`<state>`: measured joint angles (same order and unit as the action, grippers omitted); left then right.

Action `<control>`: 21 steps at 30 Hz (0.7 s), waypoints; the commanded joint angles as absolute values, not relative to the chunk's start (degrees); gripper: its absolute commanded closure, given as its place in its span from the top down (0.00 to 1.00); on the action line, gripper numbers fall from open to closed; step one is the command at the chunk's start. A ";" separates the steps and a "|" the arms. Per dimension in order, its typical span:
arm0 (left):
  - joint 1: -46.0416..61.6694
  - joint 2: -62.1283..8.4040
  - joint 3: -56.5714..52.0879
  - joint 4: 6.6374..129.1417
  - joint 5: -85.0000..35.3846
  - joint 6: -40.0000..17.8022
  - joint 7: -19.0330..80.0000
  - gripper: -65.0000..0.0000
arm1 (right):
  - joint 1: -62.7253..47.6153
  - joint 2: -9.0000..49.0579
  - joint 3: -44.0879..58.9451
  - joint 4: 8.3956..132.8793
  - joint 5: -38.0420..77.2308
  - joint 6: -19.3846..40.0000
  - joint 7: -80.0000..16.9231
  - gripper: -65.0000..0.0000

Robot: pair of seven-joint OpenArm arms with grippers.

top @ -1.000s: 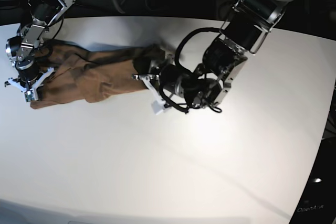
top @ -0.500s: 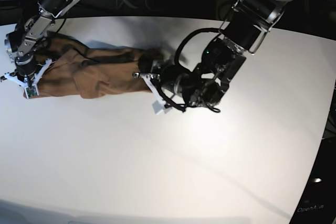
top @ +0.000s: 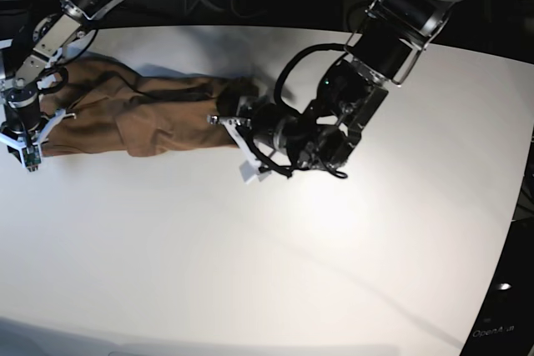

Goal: Fold the T-shirt properly
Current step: 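Lift the strip end with the right gripper while left holds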

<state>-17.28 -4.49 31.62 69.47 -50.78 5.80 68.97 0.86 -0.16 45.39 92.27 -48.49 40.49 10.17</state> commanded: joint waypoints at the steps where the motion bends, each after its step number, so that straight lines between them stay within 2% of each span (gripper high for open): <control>1: -18.42 -5.05 31.34 70.20 -51.47 5.58 68.09 0.03 | 1.27 0.40 45.58 93.14 -47.78 40.00 9.98 0.00; 5: -18.42 -5.58 31.52 69.85 -51.47 5.58 66.68 0.03 | 1.54 1.27 46.11 93.32 -42.07 40.00 3.91 0.00; 10: -18.42 -6.20 31.60 68.18 -51.47 5.58 66.59 0.03 | 6.99 6.73 45.85 93.14 -35.91 40.00 -13.67 0.01; 15: -18.59 -6.11 31.60 68.18 -51.47 5.58 66.59 0.03 | 12.88 12.70 45.85 93.05 -26.68 40.00 -34.86 0.01; 21: -18.51 -6.02 31.60 68.09 -50.15 5.58 66.59 0.03 | 18.51 20.26 45.93 91.30 -13.14 40.00 -65.10 0.01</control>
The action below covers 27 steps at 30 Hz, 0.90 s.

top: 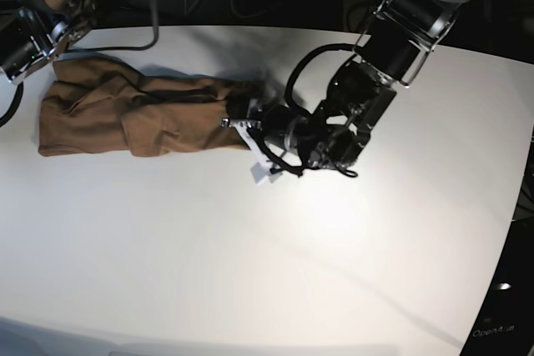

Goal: Fold the T-shirt properly
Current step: 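Lift the strip end with the right gripper while left holds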

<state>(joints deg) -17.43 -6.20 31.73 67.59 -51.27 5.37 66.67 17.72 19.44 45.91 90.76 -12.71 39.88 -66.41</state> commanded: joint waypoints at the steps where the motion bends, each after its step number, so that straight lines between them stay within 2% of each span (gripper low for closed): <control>1: -18.51 -5.93 31.60 68.09 -49.19 5.58 66.59 0.03 | 19.21 20.97 45.93 91.30 -10.59 40.00 -69.85 0.01; 3: -18.42 -5.93 31.60 68.09 -47.87 5.58 66.59 0.03 | 19.82 21.49 45.93 91.30 -7.08 40.00 -77.85 0.02; 5: -18.33 -5.93 31.60 68.09 -47.69 5.58 66.59 0.03 | 20.62 21.41 45.93 91.38 -4.35 40.00 -80.00 0.05; 12: -18.33 -5.93 31.60 68.09 -47.87 5.58 66.77 0.03 | 20.70 15.60 49.36 90.68 -0.66 40.00 -80.00 0.45; 15: -18.33 -5.93 31.60 68.09 -47.87 5.58 66.86 0.03 | 20.97 15.43 49.36 84.18 -0.66 40.00 -80.00 0.64; 16: -18.33 -5.93 31.60 68.09 -47.96 5.58 67.03 0.03 | 21.14 15.60 49.36 81.27 -0.40 40.00 -80.00 0.67; 21: -18.33 -5.93 31.60 68.09 -47.78 5.58 66.77 0.03 | 23.96 16.92 50.59 68.53 -0.13 40.00 -80.00 0.70; 27: -18.33 -5.93 31.60 68.09 -47.78 5.58 66.86 0.03 | 24.22 18.07 52.09 64.13 5.05 40.00 -80.00 0.71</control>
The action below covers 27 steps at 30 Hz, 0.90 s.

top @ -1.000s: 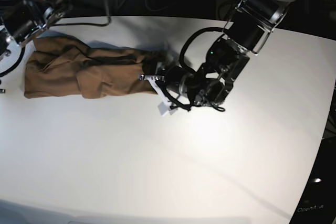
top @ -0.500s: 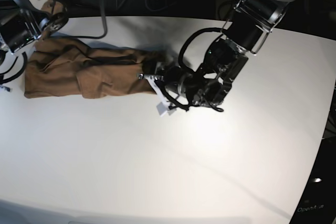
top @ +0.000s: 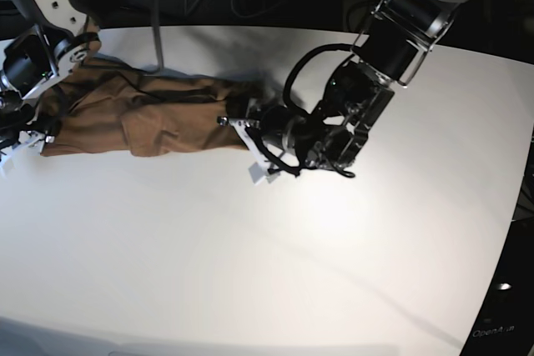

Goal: Fold the T-shirt properly
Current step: 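Lift the strip end with the right gripper while left holds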

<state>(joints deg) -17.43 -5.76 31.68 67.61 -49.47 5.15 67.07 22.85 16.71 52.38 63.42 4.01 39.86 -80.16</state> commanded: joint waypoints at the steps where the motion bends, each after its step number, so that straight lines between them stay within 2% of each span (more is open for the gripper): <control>1: -18.33 -5.93 31.60 68.09 -47.96 5.58 66.95 0.03 | 24.13 18.07 51.91 63.87 6.29 40.00 -80.00 0.73; 4: -18.33 -5.93 31.60 68.09 -47.96 5.58 66.95 0.03 | 23.25 19.21 51.82 63.60 8.75 40.00 -80.00 0.78; 15: -18.59 -5.93 31.52 68.09 -47.96 5.58 66.68 0.03 | 22.90 19.30 52.18 63.52 10.86 40.00 -80.00 0.78; 21: -18.68 -5.93 31.25 68.09 -47.96 5.58 66.86 0.03 | 22.90 16.84 52.35 63.52 10.95 40.00 -80.00 0.78; 25: -18.77 -5.93 31.16 68.09 -47.96 5.58 67.03 0.03 | 22.90 16.13 52.35 63.52 10.95 40.00 -80.00 0.76; 27: -18.77 -5.93 31.08 68.09 -47.96 5.58 67.03 0.03 | 22.99 15.69 52.35 63.52 10.95 40.00 -80.00 0.67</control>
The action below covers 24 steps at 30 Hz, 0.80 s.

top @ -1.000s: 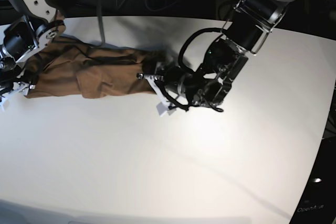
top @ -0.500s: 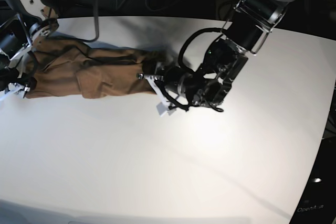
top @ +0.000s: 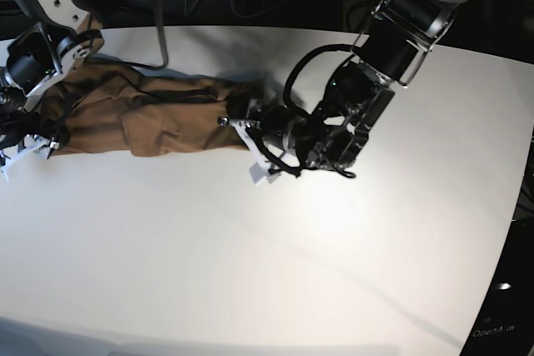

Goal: Fold the T-shirt properly
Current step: 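Lift the strip end with the right gripper while left holds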

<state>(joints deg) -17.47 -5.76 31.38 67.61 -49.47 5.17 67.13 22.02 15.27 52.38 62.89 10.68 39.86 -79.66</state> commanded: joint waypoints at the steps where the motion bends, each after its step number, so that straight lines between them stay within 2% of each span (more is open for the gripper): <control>1: -18.77 -5.93 31.08 68.09 -47.96 5.58 67.03 0.03 | 22.99 15.43 52.35 63.52 10.95 40.00 -80.00 0.59; 3: -18.77 -5.93 31.08 68.09 -47.96 5.58 66.95 0.03 | 22.99 15.25 52.35 63.52 10.95 40.00 -80.00 0.42; 6: -18.77 -5.93 31.08 68.09 -47.96 5.58 66.86 0.03 | 22.90 15.08 51.91 63.60 10.95 40.00 -80.00 0.08; 7: -18.77 -5.93 31.08 68.09 -47.96 5.58 66.86 0.03 | 22.90 15.08 51.65 63.78 10.86 40.00 -80.00 0.00; 10: -18.77 -5.93 31.08 68.09 -47.96 5.58 66.68 0.03 | 22.20 15.08 49.89 63.96 10.86 40.00 -80.00 0.03; 20: -18.86 -5.85 31.08 68.09 -47.96 5.67 66.86 0.03 | 20.70 14.99 43.56 64.48 10.77 40.00 -80.00 0.03; 24: -18.86 -5.85 31.08 68.09 -47.96 5.67 66.68 0.03 | 18.77 13.05 38.73 70.11 10.77 40.00 -79.96 0.03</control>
